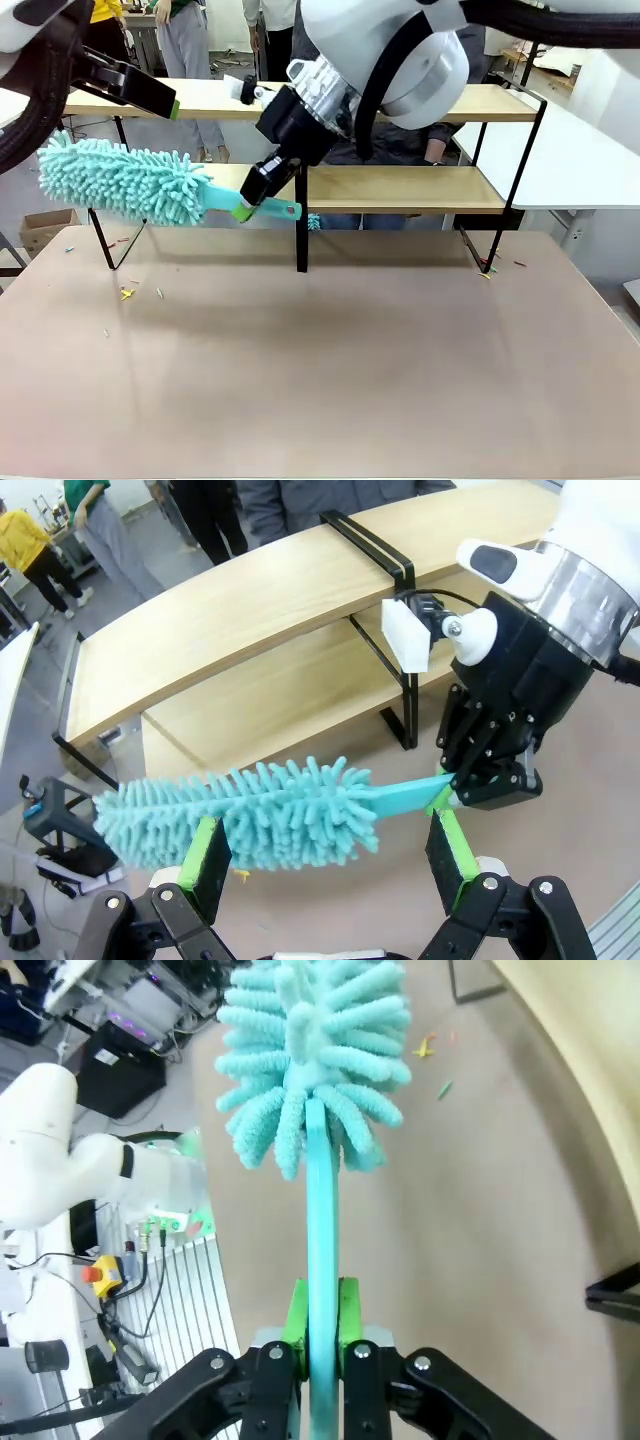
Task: Clean the shelves.
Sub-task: Clean another randomly selected level of the Shelf with the Duster.
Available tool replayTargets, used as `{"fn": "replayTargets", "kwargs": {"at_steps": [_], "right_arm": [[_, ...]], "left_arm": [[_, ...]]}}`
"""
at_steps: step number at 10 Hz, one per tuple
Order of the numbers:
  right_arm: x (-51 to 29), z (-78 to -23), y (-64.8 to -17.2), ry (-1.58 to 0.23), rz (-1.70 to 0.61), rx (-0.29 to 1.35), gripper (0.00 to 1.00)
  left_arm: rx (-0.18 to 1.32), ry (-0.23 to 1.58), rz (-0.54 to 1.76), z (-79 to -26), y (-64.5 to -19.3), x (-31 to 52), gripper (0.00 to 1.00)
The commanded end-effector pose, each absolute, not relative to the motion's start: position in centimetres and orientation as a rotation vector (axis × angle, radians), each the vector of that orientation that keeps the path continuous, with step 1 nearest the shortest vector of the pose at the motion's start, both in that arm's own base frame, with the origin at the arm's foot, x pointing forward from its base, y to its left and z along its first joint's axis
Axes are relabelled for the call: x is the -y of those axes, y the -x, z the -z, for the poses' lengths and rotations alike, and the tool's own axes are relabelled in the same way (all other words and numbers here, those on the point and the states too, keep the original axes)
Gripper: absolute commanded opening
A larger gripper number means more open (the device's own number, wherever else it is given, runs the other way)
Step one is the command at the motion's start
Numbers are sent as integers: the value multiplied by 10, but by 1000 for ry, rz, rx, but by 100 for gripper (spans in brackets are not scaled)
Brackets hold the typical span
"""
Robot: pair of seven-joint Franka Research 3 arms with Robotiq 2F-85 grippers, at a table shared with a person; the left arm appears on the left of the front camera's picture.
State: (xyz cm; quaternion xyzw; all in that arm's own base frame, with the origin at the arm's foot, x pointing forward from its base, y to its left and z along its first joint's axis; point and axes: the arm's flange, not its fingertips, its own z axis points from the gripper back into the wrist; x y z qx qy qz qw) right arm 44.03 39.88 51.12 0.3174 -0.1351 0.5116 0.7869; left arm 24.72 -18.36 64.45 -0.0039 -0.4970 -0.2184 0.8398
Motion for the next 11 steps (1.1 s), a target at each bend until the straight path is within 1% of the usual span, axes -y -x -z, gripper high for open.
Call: {"fn": "replayTargets", "kwargs": {"at_steps": [1, 3, 5, 6, 7, 8, 9, 10, 11], "right_arm": [[-389, -501, -429, -687, -1109, 263, 12], [-371, -489, -404, -627, -1114, 113, 12], [-345, -472, -357, -557, -1047, 25, 12], [-328, -469, -324, -541, -1007, 29, 12], [-300, -468, -286, -550, -863, 54, 12], [-279, -469, -248, -556, -792, 96, 12], [-263, -469, -221, -547, -695, 157, 12], [-258, -465, -218, -507, -599, 161, 12], [-277, -457, -260, -554, -808, 60, 12]], "left_arm": [[1053, 6, 459, -645, -247, 183, 100], [1053, 6, 459, -645, -247, 183, 100], [1053, 6, 459, -645, -247, 183, 100], [1053, 6, 459, -645, -247, 183, 100], [1053, 6, 459, -645, -247, 183, 100], [1053, 6, 459, -645, -247, 183, 100], [1053, 6, 459, -645, -247, 183, 100], [1053, 6, 459, -645, -247, 183, 100], [1053, 6, 459, -645, -247, 183, 100]]}}
